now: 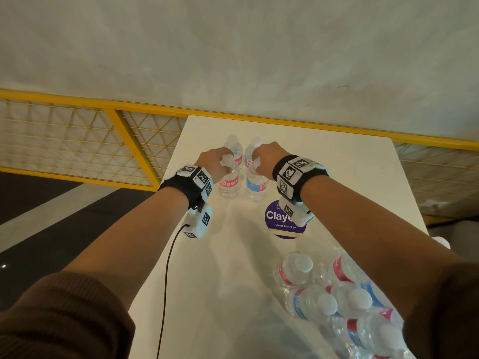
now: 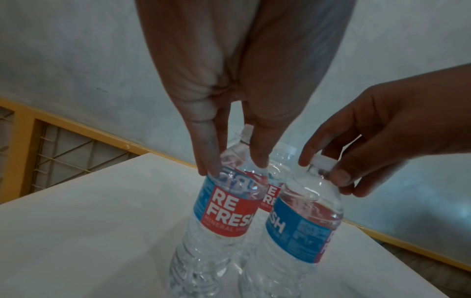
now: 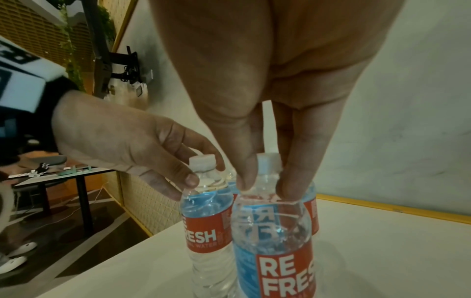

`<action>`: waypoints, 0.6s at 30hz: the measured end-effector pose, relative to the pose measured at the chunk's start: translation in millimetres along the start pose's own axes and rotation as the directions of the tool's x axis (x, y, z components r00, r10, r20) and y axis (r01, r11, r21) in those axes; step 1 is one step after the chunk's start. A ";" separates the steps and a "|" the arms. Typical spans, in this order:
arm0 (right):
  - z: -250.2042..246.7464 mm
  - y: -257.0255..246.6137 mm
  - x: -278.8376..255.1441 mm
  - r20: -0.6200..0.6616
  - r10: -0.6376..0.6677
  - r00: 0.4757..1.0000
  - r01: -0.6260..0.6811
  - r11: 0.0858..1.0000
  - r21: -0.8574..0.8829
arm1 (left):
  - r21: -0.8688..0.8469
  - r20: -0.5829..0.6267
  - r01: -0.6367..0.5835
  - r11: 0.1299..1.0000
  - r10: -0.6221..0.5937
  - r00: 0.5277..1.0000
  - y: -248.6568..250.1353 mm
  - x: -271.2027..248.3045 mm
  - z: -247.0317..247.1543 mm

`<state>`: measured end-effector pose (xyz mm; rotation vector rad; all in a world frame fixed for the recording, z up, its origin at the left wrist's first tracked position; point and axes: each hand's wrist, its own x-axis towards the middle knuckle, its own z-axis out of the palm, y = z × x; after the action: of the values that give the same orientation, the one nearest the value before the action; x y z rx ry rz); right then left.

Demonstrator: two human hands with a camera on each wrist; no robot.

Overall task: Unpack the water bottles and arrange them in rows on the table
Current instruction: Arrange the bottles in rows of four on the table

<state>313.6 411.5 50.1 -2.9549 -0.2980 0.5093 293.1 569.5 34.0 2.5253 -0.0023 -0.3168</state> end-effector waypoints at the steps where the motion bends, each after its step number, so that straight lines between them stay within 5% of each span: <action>1: 1.5 2.5 0.4 0.003 0.002 1.000 -0.002 1.000 0.011 | -0.014 -0.013 0.009 1.000 -0.009 1.000 -2.2 0.1 1.8; 18: 9.2 -6.2 -6.7 -0.084 0.079 0.993 -0.064 0.984 0.167 | -0.143 -0.100 0.071 0.987 -0.086 0.991 -8.9 -3.8 16.3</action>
<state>303.1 416.9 44.7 -2.8262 -0.1335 0.3868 285.1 568.0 16.9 2.4041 0.1558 -0.2067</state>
